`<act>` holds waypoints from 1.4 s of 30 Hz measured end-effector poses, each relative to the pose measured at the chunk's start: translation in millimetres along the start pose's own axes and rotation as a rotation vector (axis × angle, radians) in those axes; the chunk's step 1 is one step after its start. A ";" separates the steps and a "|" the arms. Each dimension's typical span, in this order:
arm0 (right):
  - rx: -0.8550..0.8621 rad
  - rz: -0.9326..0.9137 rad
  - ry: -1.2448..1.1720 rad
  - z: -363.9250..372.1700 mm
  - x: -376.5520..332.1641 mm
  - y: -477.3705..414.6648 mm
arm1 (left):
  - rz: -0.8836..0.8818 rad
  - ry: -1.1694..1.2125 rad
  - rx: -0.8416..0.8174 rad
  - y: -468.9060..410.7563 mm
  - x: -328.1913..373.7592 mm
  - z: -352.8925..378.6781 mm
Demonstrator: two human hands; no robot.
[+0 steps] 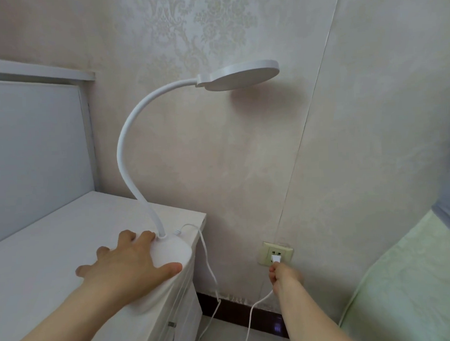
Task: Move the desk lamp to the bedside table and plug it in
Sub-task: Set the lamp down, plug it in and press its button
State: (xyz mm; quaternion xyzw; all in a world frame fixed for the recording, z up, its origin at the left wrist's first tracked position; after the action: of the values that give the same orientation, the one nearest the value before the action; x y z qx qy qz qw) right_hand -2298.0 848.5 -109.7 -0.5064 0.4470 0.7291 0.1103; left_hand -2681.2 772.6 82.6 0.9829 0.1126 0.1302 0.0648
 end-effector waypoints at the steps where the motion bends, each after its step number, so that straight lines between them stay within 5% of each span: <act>1: 0.001 -0.001 -0.002 0.1 -0.2 -0.7 | 0.000 -0.004 -0.008 0.0 1.2 0.0; 12: 0.150 -0.013 -0.003 -4.6 -4.2 8.5 | -0.007 -0.012 -0.030 3.3 2.6 -0.4; 22: -0.092 -0.042 -0.155 6.6 -15.3 3.9 | -0.001 -0.017 -0.043 1.5 4.3 -0.7; 42: -0.123 0.037 -0.329 19.5 -14.6 -1.3 | 0.209 0.131 0.239 32.0 -11.5 -19.6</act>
State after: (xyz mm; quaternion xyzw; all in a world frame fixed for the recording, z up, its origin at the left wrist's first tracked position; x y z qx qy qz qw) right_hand -2302.9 868.4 -96.5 -0.3779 0.3865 0.8300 0.1373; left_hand -2690.8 740.9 103.5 0.9795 0.0286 0.1855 -0.0738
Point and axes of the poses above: each hand's wrist, its own y-axis away from the middle knuckle, its own z-axis out of the palm, x = y × z, the point moved 9 cm from there along -y, towards the middle knuckle, and after that the axes turned 1 degree about -z, right-handed, at the moved point
